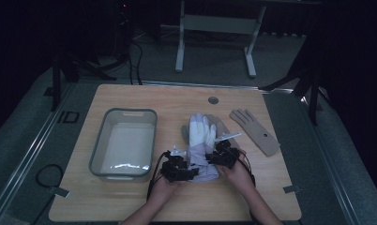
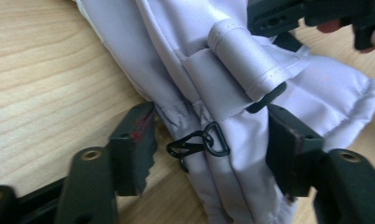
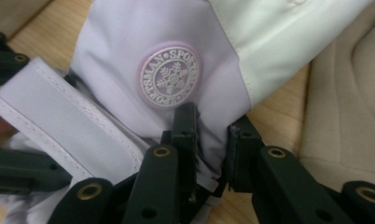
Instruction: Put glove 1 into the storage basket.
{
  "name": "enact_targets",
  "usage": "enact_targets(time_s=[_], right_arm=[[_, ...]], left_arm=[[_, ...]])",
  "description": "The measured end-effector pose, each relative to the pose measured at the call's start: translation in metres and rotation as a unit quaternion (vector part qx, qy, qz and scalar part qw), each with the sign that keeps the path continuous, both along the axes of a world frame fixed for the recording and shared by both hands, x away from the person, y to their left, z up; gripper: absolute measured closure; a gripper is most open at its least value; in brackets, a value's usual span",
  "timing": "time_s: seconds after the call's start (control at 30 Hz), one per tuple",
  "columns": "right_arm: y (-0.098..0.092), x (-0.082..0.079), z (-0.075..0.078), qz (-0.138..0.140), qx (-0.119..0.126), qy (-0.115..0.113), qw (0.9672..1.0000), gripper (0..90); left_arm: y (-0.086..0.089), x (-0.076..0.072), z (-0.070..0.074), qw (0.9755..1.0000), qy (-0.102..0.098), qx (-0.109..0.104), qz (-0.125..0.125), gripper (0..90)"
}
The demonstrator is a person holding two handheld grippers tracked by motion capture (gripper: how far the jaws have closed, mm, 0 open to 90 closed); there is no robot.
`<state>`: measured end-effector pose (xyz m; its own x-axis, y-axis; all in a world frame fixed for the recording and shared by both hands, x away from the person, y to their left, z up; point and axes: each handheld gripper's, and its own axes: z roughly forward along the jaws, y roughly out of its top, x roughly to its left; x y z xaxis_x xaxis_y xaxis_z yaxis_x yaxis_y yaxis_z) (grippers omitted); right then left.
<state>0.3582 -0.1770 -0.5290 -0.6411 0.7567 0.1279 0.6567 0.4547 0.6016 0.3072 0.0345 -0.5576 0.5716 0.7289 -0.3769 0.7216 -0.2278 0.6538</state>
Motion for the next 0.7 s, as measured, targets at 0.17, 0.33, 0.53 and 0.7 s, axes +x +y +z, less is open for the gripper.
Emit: enact_targets(time_s=[0.17,0.33,0.53,0.7], right_arm=[[0.001,-0.002,0.000,-0.008,0.001,-0.005,0.9999,76.7],[0.003,-0.004,0.001,-0.014,-0.008,-0.013,0.9998,77.4],[0.001,-0.007,0.002,-0.020,0.001,-0.016,0.9997,78.0],[-0.001,-0.005,0.012,-0.032,0.019,-0.015,0.9992,78.3]], left_arm=[[0.001,0.000,0.002,0.9999,0.010,-0.011,-0.003,57.3],[-0.008,-0.003,0.010,0.9994,-0.016,0.030,-0.009,69.3],[-0.010,-0.004,0.016,0.9986,-0.021,0.044,-0.019,72.6],[-0.009,0.000,0.030,0.9977,-0.031,0.054,-0.028,73.2]])
